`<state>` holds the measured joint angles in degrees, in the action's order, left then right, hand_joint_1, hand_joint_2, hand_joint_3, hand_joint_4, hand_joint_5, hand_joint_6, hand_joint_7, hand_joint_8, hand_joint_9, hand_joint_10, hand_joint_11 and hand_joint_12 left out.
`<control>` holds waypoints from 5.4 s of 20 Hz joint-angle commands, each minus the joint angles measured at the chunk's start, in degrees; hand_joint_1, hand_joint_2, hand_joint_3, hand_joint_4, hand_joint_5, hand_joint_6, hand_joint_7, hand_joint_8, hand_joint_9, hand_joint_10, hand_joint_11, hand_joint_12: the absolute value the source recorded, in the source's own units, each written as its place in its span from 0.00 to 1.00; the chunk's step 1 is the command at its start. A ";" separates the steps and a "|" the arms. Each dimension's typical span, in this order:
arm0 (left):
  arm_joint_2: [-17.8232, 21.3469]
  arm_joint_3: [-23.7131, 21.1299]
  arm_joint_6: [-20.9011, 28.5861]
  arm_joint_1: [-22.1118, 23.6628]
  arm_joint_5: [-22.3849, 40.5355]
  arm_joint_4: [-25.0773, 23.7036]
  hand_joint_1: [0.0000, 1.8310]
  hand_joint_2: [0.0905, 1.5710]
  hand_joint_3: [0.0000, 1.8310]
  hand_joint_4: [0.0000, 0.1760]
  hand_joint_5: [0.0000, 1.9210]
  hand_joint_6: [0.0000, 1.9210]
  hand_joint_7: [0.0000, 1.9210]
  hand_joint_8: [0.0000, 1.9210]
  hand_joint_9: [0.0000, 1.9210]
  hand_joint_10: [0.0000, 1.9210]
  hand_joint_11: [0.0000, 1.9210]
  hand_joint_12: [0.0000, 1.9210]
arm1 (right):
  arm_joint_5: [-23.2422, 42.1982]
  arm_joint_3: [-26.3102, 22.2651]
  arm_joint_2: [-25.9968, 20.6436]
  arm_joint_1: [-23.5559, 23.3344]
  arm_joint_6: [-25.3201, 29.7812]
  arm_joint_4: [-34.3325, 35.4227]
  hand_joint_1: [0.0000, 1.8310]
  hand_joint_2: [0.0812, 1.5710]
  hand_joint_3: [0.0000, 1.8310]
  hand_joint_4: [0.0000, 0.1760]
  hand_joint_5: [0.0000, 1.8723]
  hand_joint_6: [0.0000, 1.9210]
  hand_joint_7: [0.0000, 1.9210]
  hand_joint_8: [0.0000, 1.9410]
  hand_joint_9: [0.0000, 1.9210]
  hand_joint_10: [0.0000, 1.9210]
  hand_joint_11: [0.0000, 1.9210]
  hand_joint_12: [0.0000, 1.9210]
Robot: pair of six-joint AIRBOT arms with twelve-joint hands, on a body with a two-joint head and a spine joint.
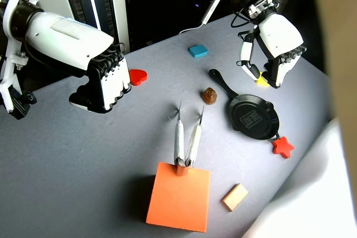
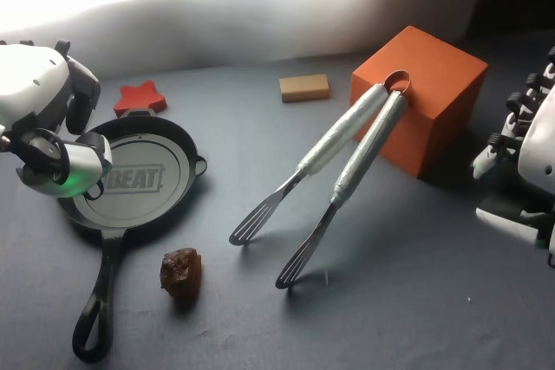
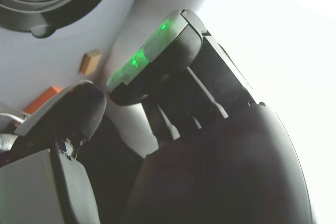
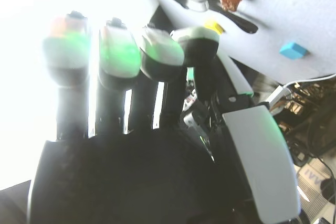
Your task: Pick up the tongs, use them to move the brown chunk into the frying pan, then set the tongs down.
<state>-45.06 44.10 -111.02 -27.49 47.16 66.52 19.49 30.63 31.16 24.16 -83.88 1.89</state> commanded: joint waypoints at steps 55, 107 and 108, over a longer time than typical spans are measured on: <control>3.35 -7.68 -3.76 -1.58 9.99 1.90 0.00 0.72 0.00 0.00 0.00 0.00 0.02 0.00 0.01 0.00 0.00 0.00 | -37.13 44.88 47.83 -17.13 8.66 -8.42 0.54 0.56 0.00 0.00 0.00 0.00 0.00 0.00 0.00 0.00 0.00 0.00; 3.37 -8.60 -1.91 -1.91 15.91 3.60 0.00 0.73 0.00 0.00 0.01 0.00 0.03 0.00 0.02 0.00 0.01 0.00 | -47.68 25.69 39.00 -24.76 58.32 -50.17 0.59 0.78 0.00 0.00 0.40 0.69 0.54 0.00 0.52 0.05 0.24 0.68; 3.37 -8.49 -1.92 -1.96 15.93 3.65 0.00 0.73 0.00 0.00 0.01 0.00 0.03 0.00 0.02 0.00 0.01 0.00 | -50.09 24.03 38.92 -24.83 62.36 -53.28 0.60 0.78 0.00 0.00 0.40 0.68 0.55 0.00 0.52 0.05 0.25 0.68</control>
<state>-42.24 35.29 -112.88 -29.58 58.63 74.39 -33.34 54.08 70.02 0.14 -20.69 -50.39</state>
